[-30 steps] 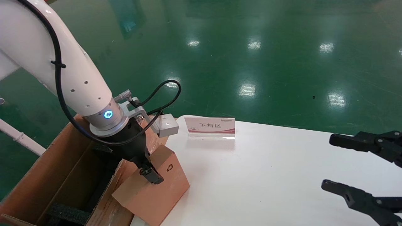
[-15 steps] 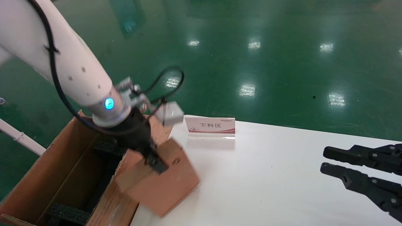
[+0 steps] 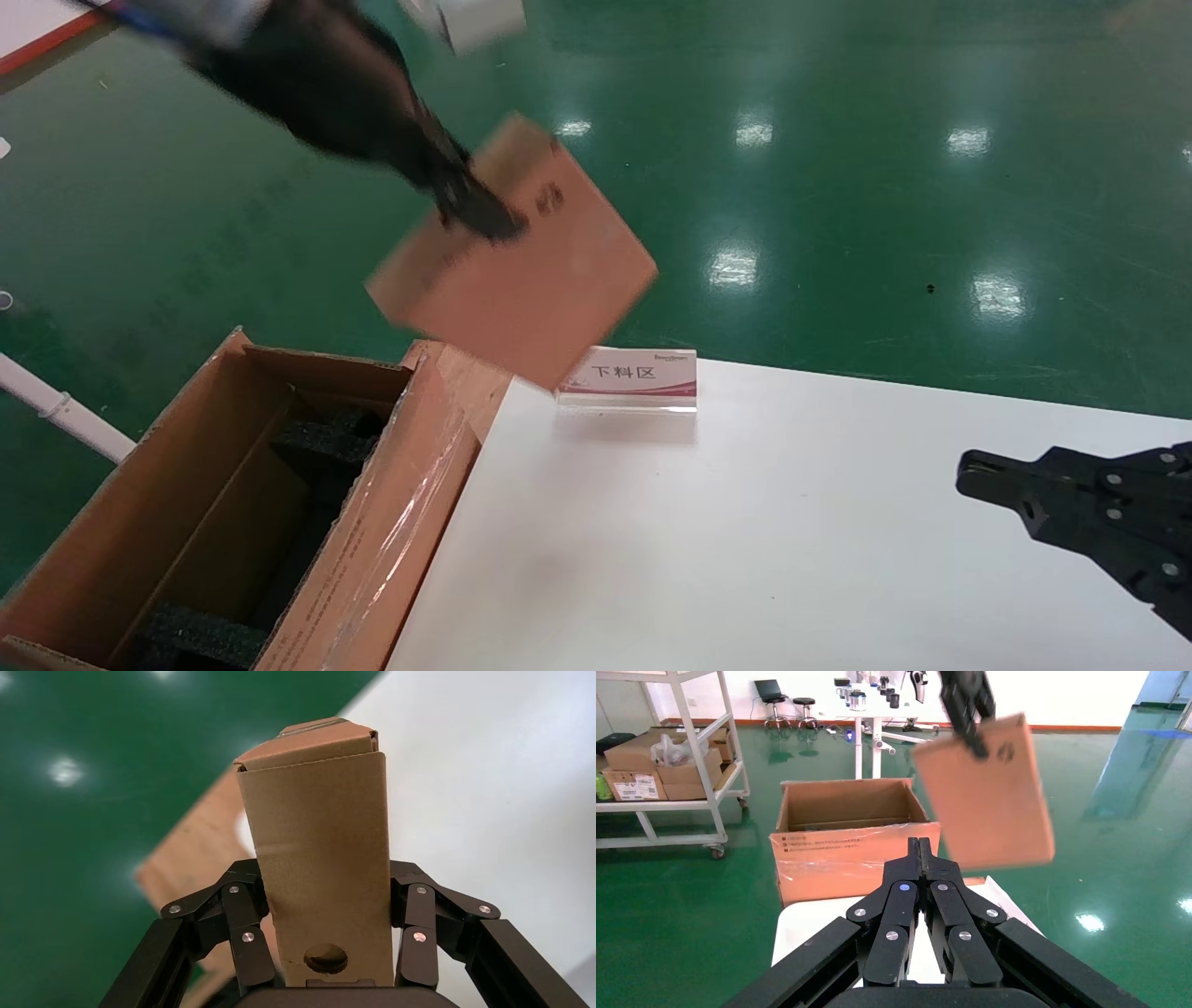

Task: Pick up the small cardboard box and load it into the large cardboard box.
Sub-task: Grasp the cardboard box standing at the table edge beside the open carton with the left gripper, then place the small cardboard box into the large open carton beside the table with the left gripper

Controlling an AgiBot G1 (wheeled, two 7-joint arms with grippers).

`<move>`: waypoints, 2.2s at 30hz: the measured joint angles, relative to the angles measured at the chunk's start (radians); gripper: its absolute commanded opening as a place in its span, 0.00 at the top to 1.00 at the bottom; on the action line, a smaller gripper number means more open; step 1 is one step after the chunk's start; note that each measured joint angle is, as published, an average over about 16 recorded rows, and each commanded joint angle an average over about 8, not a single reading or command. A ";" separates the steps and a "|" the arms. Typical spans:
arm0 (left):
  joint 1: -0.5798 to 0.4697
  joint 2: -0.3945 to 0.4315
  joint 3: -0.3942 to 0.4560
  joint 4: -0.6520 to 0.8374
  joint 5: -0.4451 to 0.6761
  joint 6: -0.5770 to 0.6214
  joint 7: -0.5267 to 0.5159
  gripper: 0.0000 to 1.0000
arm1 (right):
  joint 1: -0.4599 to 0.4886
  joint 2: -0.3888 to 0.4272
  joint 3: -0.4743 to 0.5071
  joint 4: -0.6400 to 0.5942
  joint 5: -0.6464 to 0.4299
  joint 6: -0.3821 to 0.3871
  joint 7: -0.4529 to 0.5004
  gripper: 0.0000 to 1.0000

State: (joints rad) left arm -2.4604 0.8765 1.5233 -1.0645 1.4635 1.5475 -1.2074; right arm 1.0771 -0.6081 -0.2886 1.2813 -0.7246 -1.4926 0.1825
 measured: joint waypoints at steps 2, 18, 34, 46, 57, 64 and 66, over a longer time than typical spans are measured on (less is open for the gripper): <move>-0.042 0.011 0.018 0.041 0.003 0.014 0.029 1.00 | 0.000 0.000 0.000 0.000 0.000 0.000 0.000 1.00; -0.320 0.035 0.485 0.129 -0.104 0.057 0.122 1.00 | 0.000 0.000 -0.001 0.000 0.001 0.000 -0.001 0.11; -0.382 0.036 0.959 0.095 -0.335 0.027 0.096 1.00 | 0.000 0.001 -0.002 0.000 0.001 0.001 -0.001 0.00; -0.341 -0.038 1.045 0.100 -0.348 -0.053 0.048 1.00 | 0.001 0.001 -0.003 0.000 0.002 0.001 -0.001 0.00; -0.272 -0.109 1.070 0.087 -0.321 -0.163 -0.022 1.00 | 0.001 0.001 -0.004 0.000 0.002 0.002 -0.002 0.00; -0.226 -0.145 1.081 0.087 -0.308 -0.230 -0.050 1.00 | 0.001 0.002 -0.004 0.000 0.003 0.002 -0.002 0.00; -0.214 -0.154 1.083 0.090 -0.305 -0.246 -0.053 1.00 | 0.001 0.002 -0.004 0.000 0.003 0.002 -0.002 0.00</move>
State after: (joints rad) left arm -2.6741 0.7228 2.6064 -0.9750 1.1586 1.3015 -1.2603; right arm 1.0780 -0.6064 -0.2926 1.2812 -0.7219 -1.4908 0.1805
